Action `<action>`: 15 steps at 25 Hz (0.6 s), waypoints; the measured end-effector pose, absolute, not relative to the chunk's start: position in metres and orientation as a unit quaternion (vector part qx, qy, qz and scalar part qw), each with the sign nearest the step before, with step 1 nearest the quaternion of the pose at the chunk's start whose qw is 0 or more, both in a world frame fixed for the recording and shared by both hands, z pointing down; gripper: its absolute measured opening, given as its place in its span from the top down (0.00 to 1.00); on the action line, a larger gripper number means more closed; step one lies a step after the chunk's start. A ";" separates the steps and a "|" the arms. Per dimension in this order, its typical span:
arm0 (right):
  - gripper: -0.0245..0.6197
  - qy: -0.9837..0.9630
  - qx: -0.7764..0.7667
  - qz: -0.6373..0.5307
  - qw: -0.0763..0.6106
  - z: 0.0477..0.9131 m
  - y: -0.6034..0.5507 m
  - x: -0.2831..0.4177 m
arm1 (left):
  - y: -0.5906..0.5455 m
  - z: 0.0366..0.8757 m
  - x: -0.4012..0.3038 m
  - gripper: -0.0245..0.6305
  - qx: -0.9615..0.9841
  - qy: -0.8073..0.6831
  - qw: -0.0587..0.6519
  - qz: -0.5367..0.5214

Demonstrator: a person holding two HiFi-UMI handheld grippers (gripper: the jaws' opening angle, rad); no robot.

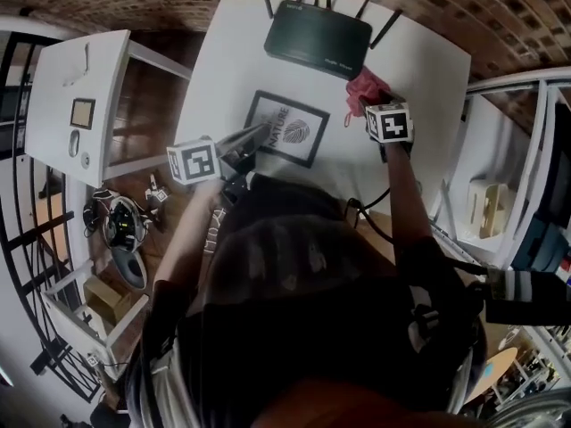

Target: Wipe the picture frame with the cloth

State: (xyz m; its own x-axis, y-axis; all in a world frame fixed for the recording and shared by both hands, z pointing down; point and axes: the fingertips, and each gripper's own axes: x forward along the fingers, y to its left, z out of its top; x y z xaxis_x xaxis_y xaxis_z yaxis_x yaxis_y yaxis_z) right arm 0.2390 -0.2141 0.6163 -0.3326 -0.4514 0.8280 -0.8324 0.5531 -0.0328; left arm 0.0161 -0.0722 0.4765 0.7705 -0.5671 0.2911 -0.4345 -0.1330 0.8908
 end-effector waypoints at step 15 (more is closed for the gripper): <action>0.85 -0.806 0.388 0.240 0.377 0.614 -0.212 0.231 | -0.095 0.517 -0.023 0.96 0.723 -0.395 0.566 -0.025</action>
